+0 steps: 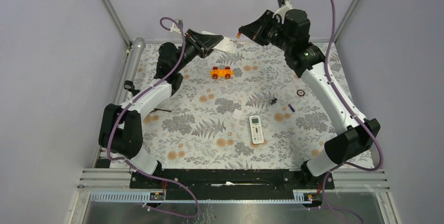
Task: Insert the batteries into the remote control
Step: Load the battery into the remote control.
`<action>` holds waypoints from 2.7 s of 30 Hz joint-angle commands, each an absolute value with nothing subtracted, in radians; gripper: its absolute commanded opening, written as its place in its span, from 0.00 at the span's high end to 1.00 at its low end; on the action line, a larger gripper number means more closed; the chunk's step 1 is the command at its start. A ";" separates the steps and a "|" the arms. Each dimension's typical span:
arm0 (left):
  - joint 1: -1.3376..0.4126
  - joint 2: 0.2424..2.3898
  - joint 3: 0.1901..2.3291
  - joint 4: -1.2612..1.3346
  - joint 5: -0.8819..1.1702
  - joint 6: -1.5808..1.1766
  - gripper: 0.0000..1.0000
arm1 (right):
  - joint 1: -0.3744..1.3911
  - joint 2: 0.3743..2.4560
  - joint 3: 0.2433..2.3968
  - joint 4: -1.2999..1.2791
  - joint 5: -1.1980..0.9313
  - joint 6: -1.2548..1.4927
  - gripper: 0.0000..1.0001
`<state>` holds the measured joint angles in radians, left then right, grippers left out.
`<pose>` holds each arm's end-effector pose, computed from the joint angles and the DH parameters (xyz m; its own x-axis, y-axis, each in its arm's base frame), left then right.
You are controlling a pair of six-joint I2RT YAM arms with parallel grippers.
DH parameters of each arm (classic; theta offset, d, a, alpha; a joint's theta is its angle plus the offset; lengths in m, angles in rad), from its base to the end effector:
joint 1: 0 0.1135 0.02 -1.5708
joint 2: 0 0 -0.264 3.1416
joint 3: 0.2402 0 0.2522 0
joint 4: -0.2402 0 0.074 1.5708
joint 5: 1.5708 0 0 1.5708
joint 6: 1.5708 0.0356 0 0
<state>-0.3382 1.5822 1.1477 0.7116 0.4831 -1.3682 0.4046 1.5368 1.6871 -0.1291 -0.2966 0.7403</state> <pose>0.3454 -0.1390 0.3577 -0.6488 -0.6914 -0.3180 0.3967 0.0493 -0.9166 0.3197 0.1482 0.4756 -0.4207 0.5216 -0.7423 -0.4894 0.5585 0.6698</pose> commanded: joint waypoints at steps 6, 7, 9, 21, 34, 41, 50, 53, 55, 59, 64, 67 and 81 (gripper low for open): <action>-0.369 1.627 1.152 0.868 0.426 -1.504 1.00 | 0.503 1.612 1.796 -0.237 -0.180 0.751 0.92; -0.370 1.627 1.149 0.874 0.423 -1.509 1.00 | 0.515 1.617 1.808 -0.254 -0.162 0.737 0.92; -0.370 1.627 1.149 0.879 0.419 -1.514 1.00 | 0.534 1.622 1.824 -0.292 -0.121 0.711 0.92; -0.372 1.631 1.137 0.892 0.399 -1.518 1.00 | 0.578 1.603 1.850 -0.374 0.053 0.636 0.93; -0.377 1.658 1.138 0.941 0.397 -1.574 1.00 | 0.583 1.632 1.859 -0.406 0.015 0.636 0.91; -0.382 1.676 1.139 0.973 0.389 -1.615 1.00 | 0.586 1.645 1.867 -0.434 0.031 0.634 0.90; -0.382 1.678 1.126 1.003 0.379 -1.653 1.00 | 0.589 1.666 1.909 -0.478 0.072 0.637 0.80; -0.382 1.680 1.119 1.009 0.377 -1.657 1.00 | 0.592 1.673 1.929 -0.496 0.092 0.634 0.78; -0.382 1.680 1.117 1.011 0.377 -1.658 1.00 | 0.592 1.680 1.939 -0.504 0.094 0.633 0.75; -0.382 1.680 1.114 1.005 0.372 -1.658 1.00 | 0.591 1.696 1.969 -0.530 0.109 0.629 0.68; -0.382 1.678 1.097 1.003 0.361 -1.668 1.00 | 0.592 1.716 2.014 -0.558 0.120 0.620 0.66; -0.381 1.676 1.084 1.008 0.351 -1.674 1.00 | 0.592 1.722 2.027 -0.569 0.118 0.619 0.66; -0.378 1.687 1.088 1.023 0.350 -1.678 1.00 | 0.592 1.720 2.084 -0.632 0.122 0.606 0.65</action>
<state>-0.3794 1.6863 1.0836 0.9367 0.3798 -1.6695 0.5838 1.7252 2.0342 -0.5934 0.0887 0.6319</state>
